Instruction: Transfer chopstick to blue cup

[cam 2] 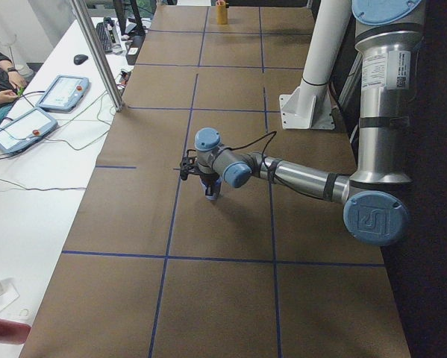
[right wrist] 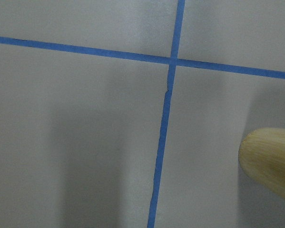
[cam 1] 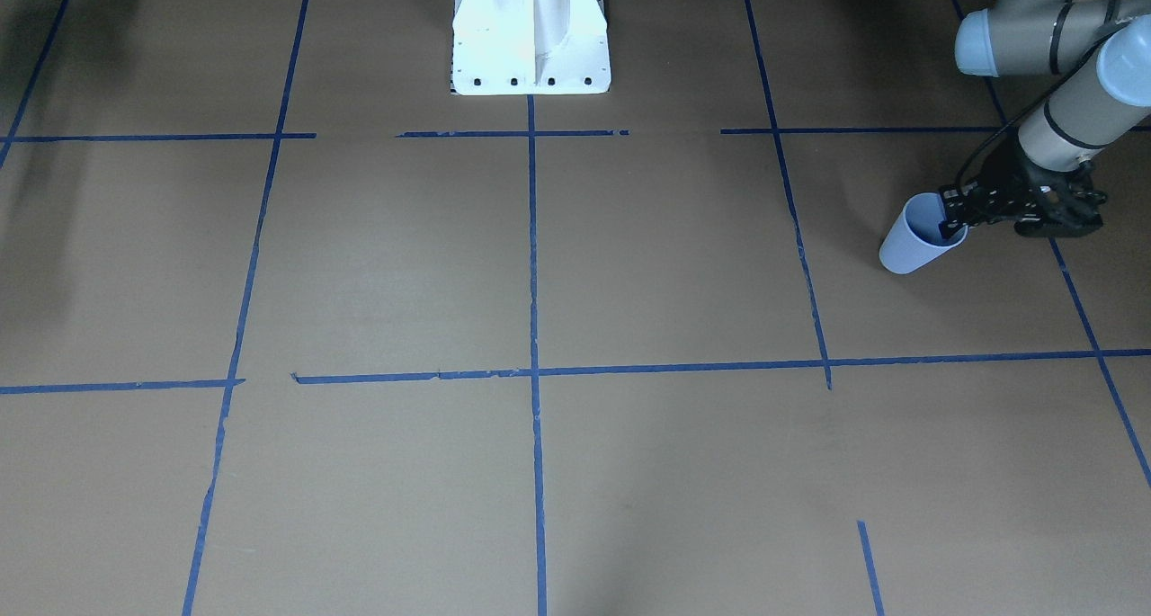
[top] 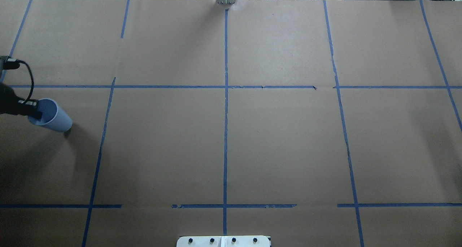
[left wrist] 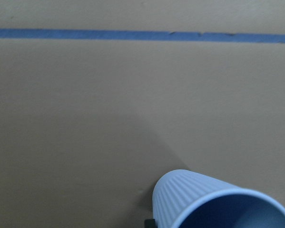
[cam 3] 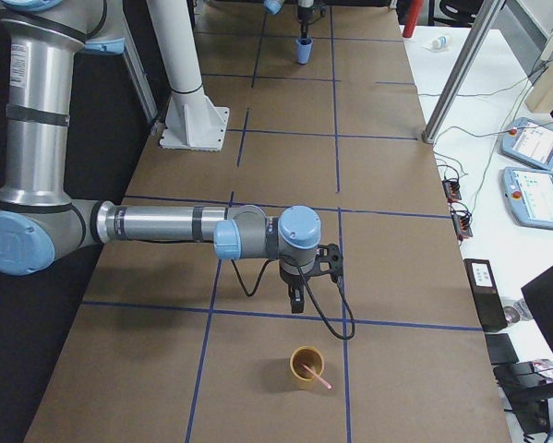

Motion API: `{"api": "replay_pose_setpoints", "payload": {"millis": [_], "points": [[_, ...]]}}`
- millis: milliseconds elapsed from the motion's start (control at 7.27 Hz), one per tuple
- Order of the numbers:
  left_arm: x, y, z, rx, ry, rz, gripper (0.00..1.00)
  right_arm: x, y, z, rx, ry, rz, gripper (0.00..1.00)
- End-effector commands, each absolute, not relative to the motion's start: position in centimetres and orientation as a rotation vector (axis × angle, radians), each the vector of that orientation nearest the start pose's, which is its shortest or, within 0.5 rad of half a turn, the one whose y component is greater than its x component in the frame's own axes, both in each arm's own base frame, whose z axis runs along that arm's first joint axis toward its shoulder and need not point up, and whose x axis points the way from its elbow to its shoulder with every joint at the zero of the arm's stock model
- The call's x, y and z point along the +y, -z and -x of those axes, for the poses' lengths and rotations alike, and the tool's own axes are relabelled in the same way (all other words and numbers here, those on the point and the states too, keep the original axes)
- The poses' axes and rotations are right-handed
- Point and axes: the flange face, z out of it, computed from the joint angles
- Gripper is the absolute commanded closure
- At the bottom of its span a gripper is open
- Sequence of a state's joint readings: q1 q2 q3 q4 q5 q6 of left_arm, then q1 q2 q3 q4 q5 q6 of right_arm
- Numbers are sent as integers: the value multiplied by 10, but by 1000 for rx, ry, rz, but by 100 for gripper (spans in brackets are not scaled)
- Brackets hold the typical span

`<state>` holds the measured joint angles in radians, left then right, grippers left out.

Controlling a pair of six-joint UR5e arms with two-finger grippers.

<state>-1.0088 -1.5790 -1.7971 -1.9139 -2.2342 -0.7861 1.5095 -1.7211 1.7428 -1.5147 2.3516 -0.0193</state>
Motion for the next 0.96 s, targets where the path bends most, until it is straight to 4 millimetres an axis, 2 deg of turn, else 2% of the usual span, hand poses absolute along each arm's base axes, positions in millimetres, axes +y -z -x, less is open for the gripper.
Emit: {"api": "replay_pose_setpoints", "payload": {"millis": [0, 138, 412, 688, 825], "points": [[-512, -415, -254, 876, 5, -49, 100, -437, -636, -36, -782, 108, -60, 0], [-514, -367, -302, 923, 36, -27, 100, -436, -637, -37, -782, 106, -57, 0], [-485, -273, -406, 997, 73, 22, 100, -436, -637, -37, -782, 108, -58, 0], [-471, -204, -491, 1014, 109, 5, 100, -436, -638, -37, -781, 107, -57, 0], [-474, -186, -509, 1005, 102, 10, 100, -436, -639, -37, -781, 106, -55, 0]]}}
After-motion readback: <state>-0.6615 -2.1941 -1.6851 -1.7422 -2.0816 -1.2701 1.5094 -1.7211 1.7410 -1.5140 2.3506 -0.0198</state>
